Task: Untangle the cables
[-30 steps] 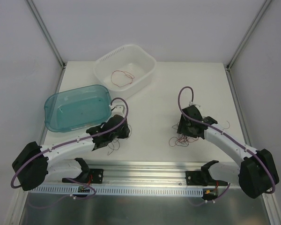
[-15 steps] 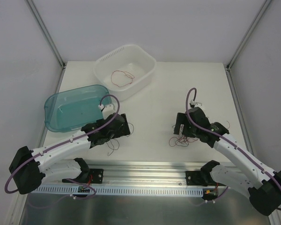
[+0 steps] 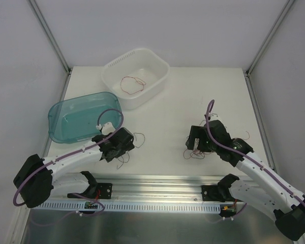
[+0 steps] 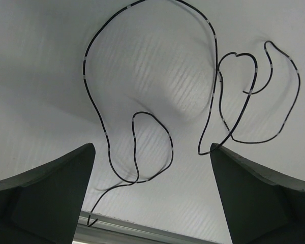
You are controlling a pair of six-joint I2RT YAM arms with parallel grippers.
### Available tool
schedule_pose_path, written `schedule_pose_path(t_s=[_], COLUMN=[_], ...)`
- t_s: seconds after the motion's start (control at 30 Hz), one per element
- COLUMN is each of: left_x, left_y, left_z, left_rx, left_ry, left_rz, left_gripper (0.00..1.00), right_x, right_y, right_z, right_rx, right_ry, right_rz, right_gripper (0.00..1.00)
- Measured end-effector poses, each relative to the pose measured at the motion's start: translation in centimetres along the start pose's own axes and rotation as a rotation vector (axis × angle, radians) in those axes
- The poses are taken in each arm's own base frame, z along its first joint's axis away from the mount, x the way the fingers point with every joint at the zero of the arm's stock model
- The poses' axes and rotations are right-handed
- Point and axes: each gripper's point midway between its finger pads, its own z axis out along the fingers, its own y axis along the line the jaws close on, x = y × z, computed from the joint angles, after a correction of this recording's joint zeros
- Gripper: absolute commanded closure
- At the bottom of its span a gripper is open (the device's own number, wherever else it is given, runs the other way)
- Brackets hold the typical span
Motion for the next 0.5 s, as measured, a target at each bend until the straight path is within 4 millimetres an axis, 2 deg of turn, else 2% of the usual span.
schedule_pose_path(t_s=[0.17, 0.3, 0.4, 0.43, 0.5], left_x=[0.9, 1.3, 1.6, 1.6, 1.6], left_y=[0.6, 0.7, 1.0, 1.0, 1.0], left_z=[1.2, 1.9, 2.3, 2.4, 2.5], left_rx=[-0.071, -0.106, -0.136, -0.14, -0.149], left_ry=[0.023, 0.033, 0.039, 0.04, 0.041], left_rz=[-0.013, -0.024, -0.028, -0.029, -0.033], left_gripper=[0.06, 0.14, 0.27, 0.37, 0.48], right_x=[0.9, 1.5, 1.7, 1.7, 1.7], right_y=[0.3, 0.5, 0.6, 0.7, 0.8], right_z=[0.5, 0.8, 0.8, 0.8, 0.8], right_rx=[-0.031, -0.047, -0.058, -0.063, -0.068], right_ry=[0.022, 0.035, 0.038, 0.038, 0.035], right_rz=[-0.008, -0.014, -0.018, -0.02, -0.023], right_gripper=[0.0, 0.0, 0.0, 0.0, 0.0])
